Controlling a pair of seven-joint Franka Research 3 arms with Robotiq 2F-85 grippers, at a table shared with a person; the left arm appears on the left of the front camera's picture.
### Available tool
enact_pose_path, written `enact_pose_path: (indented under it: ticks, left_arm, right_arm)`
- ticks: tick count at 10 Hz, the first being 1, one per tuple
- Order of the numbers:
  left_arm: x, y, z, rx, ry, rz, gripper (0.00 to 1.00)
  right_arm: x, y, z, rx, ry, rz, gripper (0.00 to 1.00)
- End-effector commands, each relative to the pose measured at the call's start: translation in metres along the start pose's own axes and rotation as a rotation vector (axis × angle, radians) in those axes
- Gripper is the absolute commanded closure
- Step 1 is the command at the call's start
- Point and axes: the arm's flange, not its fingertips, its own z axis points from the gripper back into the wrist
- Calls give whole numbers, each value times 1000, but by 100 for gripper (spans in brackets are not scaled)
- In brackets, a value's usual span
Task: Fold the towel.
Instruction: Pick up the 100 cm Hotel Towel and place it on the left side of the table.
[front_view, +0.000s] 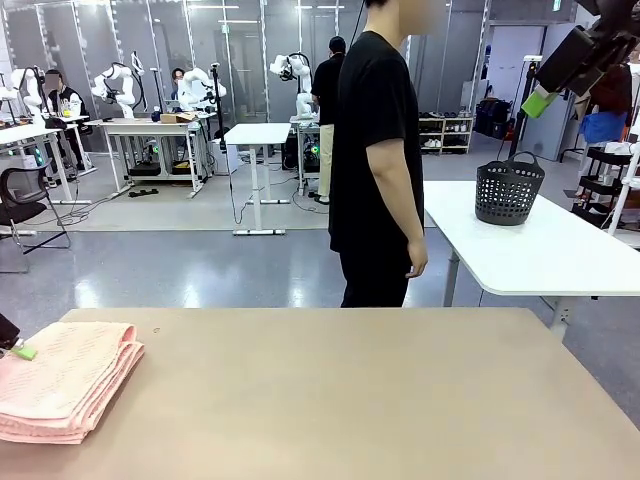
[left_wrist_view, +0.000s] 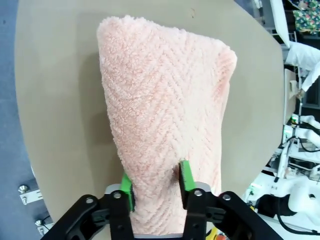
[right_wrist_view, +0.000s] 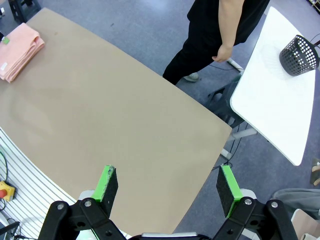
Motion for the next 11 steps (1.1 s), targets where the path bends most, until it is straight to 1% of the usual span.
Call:
enact_pose_path:
  ticks: [1, 2, 4, 5, 7, 8, 9, 11]
  left_arm:
    - [-3, -11, 5, 98, -28, -42, 12]
    - [-8, -22, 14, 152, -59, -45, 0]
    - [-28, -53, 32, 254, -80, -121, 0]
    - [-37, -65, 35, 283, -83, -144, 1]
    - [-57, -85, 28, 302, -82, -173, 0]
    - [-63, -88, 22, 300, -82, -167, 0]
    - [-43, -74, 38, 264, -81, -180, 0]
    - [-43, -74, 38, 264, -81, -180, 0]
  right_arm:
    - [-2, 1, 0, -4, 2, 0, 0]
    - [-2, 1, 0, -4, 2, 0, 0]
    - [-2, 1, 0, -4, 2, 0, 0]
    - [-2, 1, 0, -4, 2, 0, 0]
    - [-2, 1, 0, -4, 2, 0, 0]
    - [-2, 1, 0, -4, 2, 0, 0]
    - [-2, 1, 0, -4, 2, 0, 0]
    - [-2, 1, 0, -4, 2, 0, 0]
